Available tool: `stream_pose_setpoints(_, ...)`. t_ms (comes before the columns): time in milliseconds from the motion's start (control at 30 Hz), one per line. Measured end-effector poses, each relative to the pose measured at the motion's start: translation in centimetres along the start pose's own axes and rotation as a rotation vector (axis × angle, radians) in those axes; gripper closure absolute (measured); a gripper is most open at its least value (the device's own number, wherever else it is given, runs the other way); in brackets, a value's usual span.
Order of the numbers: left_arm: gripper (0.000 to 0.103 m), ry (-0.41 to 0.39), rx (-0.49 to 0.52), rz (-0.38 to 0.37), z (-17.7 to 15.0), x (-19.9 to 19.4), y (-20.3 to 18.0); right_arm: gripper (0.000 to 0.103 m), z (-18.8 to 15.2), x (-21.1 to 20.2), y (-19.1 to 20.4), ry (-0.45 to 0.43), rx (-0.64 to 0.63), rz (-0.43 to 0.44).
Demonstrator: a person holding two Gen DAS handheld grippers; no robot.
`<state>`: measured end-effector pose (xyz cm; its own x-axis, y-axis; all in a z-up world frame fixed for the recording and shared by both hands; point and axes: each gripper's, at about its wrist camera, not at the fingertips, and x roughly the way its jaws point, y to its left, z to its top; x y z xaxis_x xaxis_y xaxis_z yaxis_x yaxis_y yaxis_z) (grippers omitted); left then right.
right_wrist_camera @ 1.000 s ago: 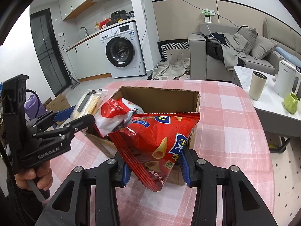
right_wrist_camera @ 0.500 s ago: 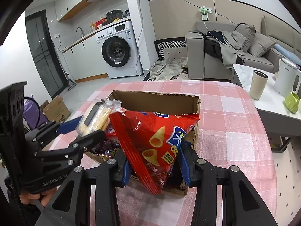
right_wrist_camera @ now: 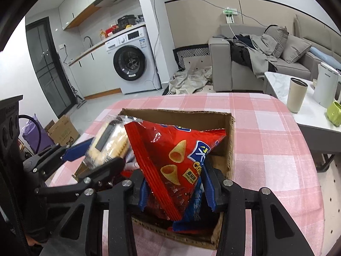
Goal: Organize snacks
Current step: 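Carry the chip bag and cracker pack over the box with both tools, then lower both packs into the box and open both tools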
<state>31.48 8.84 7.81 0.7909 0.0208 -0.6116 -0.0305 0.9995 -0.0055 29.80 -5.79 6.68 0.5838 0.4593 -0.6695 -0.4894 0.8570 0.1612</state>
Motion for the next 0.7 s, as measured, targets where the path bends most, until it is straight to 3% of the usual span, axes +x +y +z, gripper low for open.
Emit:
stream_pose_setpoints(200,0.045,0.0,-0.004,-0.003,-0.4,-0.3,0.2,0.059,0.1,0.4,-0.3,-0.007,0.008,0.008)
stream_pose_setpoints(333,0.026,-0.009,-0.026,-0.009,-0.4,-1.0,0.8,0.052,-0.2,-1.0,0.0,-0.049,-0.035,-0.002)
stream_pose_setpoints(400,0.02,-0.026,-0.045,-0.015,-0.7,-1.7,1.2,0.046,-0.4,-1.7,-0.1,-0.063,-0.037,0.007)
stream_pose_setpoints(533,0.011,-0.041,-0.067,-0.023,-1.3,-2.7,1.7,0.014,-0.9,-3.6,-1.0,-0.1,-0.018,0.021)
stream_pose_setpoints(600,0.001,-0.054,-0.064,-0.023,-1.9,-3.4,1.9,0.011,-1.1,-4.4,-1.1,-0.117,-0.02,0.025)
stream_pose_setpoints(700,0.001,-0.074,-0.063,-0.032,-2.5,-4.5,1.9,0.001,-1.6,-5.3,-1.1,-0.136,-0.032,0.023)
